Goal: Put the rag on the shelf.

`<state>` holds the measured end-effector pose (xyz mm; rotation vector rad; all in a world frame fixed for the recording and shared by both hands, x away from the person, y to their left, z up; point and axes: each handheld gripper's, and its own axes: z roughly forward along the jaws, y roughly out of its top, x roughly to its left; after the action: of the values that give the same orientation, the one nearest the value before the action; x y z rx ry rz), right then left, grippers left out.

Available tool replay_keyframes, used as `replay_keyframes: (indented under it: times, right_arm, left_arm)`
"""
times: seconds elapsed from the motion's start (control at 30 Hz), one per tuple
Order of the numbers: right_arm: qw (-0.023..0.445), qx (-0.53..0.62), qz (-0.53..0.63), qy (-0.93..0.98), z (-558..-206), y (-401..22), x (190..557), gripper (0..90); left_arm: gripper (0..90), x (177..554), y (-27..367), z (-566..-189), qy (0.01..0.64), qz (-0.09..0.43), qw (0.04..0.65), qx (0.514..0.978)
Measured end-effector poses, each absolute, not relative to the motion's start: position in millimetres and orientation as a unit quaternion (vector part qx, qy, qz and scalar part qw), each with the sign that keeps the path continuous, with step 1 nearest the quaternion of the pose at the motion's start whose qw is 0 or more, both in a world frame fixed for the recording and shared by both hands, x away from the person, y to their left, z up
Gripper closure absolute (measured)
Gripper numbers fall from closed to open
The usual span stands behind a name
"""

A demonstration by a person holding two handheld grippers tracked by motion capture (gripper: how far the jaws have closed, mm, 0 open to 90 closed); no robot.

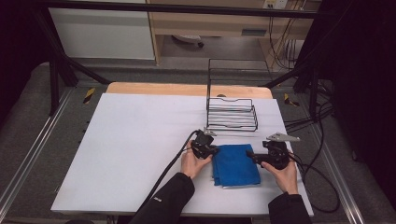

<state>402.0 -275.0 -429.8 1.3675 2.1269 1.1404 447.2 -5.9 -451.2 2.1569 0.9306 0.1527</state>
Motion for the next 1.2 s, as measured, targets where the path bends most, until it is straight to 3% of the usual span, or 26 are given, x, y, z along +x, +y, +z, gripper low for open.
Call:
replay_keyframes:
  times: [0.1, 0.13, 0.17, 0.27, 0.4, 0.47, 0.77, 1.03, 1.2]
  right_arm:
    - [0.178, 0.49, 0.397, 0.756, -432.3, -271.7, 412.8, 19.9]
    - [0.177, 0.49, 0.396, 0.756, -435.2, -270.5, 418.8, 26.6]
    - [0.177, 0.49, 0.396, 0.756, -435.2, -270.5, 418.8, 26.6]
    - [0.165, 0.496, 0.388, 0.759, -441.0, -271.3, 427.6, 38.1]
    - [0.151, 0.499, 0.379, 0.765, -444.3, -272.0, 428.4, 44.1]
    - [0.142, 0.503, 0.379, 0.764, -446.0, -275.2, 427.9, 53.2]
    - [0.117, 0.5, 0.379, 0.77, -451.3, -276.4, 429.1, 72.4]
    - [0.102, 0.5, 0.382, 0.77, -452.1, -275.2, 429.0, 84.4]
    - [0.098, 0.506, 0.384, 0.766, -450.3, -275.7, 427.5, 85.7]
  left_arm:
    - [81.9, 447.3, -5.8, -451.0, 0.362, 0.064, 0.382, 0.848]
    - [81.9, 447.3, -5.5, -451.4, 0.362, 0.064, 0.384, 0.847]
    - [81.9, 447.1, -5.2, -451.7, 0.364, 0.063, 0.385, 0.846]
    - [81.9, 446.0, -5.0, -452.9, 0.362, 0.063, 0.39, 0.844]
    - [81.9, 445.9, -5.1, -453.0, 0.361, 0.065, 0.39, 0.844]
    - [81.9, 445.9, -5.0, -453.2, 0.362, 0.064, 0.392, 0.844]
    - [81.9, 446.3, -4.9, -453.3, 0.359, 0.064, 0.392, 0.845]
    - [82.1, 448.0, -3.3, -453.2, 0.361, 0.055, 0.394, 0.843]
    - [82.9, 447.4, -2.0, -453.4, 0.364, 0.056, 0.399, 0.84]
